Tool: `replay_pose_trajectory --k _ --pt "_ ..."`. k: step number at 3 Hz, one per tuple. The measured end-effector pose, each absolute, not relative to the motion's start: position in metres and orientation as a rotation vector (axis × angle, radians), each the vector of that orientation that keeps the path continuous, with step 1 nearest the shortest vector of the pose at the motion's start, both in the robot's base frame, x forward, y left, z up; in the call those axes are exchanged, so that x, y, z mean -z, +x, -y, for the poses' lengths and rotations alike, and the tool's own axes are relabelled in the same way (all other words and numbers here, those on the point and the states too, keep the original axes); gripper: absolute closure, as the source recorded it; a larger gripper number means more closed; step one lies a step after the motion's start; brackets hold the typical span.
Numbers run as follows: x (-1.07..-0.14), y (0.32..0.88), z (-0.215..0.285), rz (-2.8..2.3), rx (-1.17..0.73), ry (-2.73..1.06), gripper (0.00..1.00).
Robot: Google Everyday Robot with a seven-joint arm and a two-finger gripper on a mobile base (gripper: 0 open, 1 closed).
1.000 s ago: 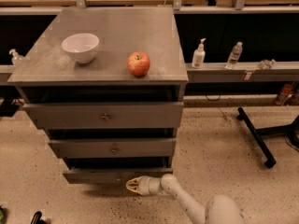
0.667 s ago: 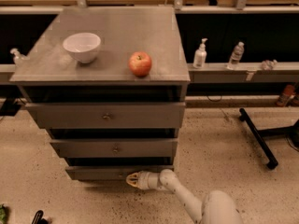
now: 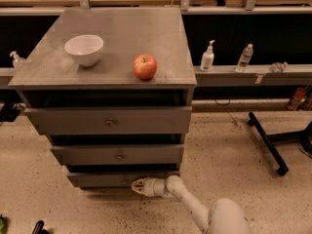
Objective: Close bottom drawer
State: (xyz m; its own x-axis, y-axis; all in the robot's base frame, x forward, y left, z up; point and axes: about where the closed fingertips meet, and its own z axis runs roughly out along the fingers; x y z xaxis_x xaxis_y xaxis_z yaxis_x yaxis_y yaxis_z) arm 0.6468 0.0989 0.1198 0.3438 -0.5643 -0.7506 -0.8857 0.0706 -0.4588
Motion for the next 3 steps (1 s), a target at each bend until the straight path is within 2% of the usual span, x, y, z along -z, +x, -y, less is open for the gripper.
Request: replay_pose_trajectory --k 2,3 --pt "-0.123 0.659 -0.092 -1.343 -0.38 -1.588 1.0" --pt "-0.125 0.645 -0.09 -1.333 -0.405 -1.58 1.0"
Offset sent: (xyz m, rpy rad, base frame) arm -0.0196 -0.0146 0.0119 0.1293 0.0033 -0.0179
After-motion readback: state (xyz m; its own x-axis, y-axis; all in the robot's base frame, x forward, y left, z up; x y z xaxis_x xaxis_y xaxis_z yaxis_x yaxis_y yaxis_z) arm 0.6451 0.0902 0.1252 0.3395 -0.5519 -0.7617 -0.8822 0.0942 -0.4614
